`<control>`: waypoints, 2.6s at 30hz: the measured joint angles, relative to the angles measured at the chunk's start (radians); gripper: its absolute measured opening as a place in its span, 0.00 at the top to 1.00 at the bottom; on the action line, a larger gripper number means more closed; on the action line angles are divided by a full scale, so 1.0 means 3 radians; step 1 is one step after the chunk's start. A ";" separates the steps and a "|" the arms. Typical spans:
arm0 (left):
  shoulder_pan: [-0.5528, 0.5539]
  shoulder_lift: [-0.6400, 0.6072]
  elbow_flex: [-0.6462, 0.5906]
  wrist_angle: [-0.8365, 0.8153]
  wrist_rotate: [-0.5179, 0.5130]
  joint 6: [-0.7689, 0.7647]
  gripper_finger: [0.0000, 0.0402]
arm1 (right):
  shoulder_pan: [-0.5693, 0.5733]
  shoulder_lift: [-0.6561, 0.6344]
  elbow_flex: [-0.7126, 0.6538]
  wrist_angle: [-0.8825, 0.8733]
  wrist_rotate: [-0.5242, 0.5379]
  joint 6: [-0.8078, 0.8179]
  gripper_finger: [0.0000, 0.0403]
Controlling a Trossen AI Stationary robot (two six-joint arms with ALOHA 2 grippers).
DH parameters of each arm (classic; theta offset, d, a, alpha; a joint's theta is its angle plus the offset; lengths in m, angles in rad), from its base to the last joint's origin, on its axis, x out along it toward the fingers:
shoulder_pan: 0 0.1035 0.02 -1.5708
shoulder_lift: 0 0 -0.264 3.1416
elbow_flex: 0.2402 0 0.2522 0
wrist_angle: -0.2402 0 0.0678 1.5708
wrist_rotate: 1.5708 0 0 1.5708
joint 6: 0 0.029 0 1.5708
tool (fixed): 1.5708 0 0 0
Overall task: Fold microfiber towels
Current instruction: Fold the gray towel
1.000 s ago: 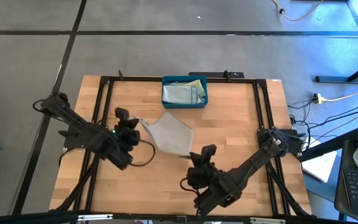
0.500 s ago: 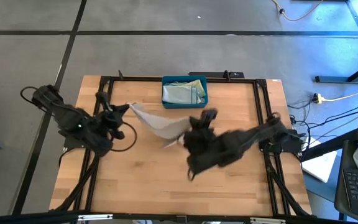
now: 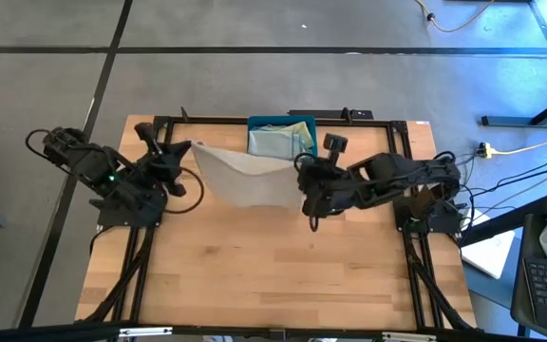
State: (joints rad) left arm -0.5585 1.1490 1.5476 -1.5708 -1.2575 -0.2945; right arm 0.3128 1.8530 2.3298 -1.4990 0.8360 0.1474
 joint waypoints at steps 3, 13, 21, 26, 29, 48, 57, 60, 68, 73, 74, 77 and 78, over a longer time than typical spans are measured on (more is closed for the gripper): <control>0.0110 0.0002 -0.0059 -0.0001 0.0239 -0.0064 1.00 | -0.0046 0.0001 -0.0113 -0.0096 -0.0418 0.0134 0.98; 0.0283 -0.0008 -0.0246 -0.0001 0.0280 -0.0118 1.00 | 0.0000 -0.0061 -0.0473 -0.0233 0.0071 0.0183 0.98; 0.0572 -0.0019 -0.0247 -0.0001 0.0096 0.0170 1.00 | -0.0071 -0.0077 -0.0470 -0.0231 0.0688 -0.0006 0.98; 0.0550 -0.0019 -0.0247 0.0000 0.0199 -0.0173 1.00 | 0.0021 -0.0089 -0.0469 -0.0235 0.0683 0.0210 0.98; 0.0399 -0.0019 -0.0247 0.0017 0.0670 -0.0488 1.00 | 0.0132 -0.0089 -0.0468 -0.0238 0.0189 0.0378 0.98; -0.1370 0.0833 -0.1098 0.1832 0.2663 -0.2546 1.00 | 0.1154 -0.0080 -0.2266 0.1814 -0.2490 0.1680 0.98; -0.1405 0.1132 -0.1270 0.1907 0.2809 -0.2741 1.00 | 0.1216 -0.0080 -0.3035 0.2898 -0.2769 0.1691 0.98; -0.1393 0.1125 -0.1390 0.2077 0.2821 -0.2670 1.00 | 0.1193 -0.0081 -0.3226 0.3218 -0.3049 0.1677 0.98; -0.1174 0.1125 -0.1702 0.2039 0.2744 -0.2531 1.00 | 0.0981 -0.0081 -0.3464 0.3325 -0.3125 0.1598 0.98; -0.0990 0.1125 -0.1731 0.2113 0.2536 -0.2157 1.00 | 0.0858 -0.0081 -0.3465 0.3324 -0.3085 0.1408 0.98; -0.0963 0.1124 -0.1731 0.2146 0.2463 -0.2065 1.00 | 0.0841 -0.0081 -0.3465 0.3325 -0.3086 0.1393 0.98; -0.0858 0.1123 -0.1731 0.2438 0.2398 -0.1633 0.98 | 0.0804 -0.0081 -0.3465 0.3324 -0.3086 0.1313 0.98; -0.0792 0.1123 -0.1731 0.2599 0.2481 -0.1470 0.96 | 0.0795 -0.0081 -0.3465 0.3325 -0.3085 0.1298 0.98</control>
State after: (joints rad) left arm -0.7960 1.4860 1.0283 -0.7910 -0.5133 -0.7355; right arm 0.5514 1.8286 1.2903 -0.5016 -0.0895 0.5369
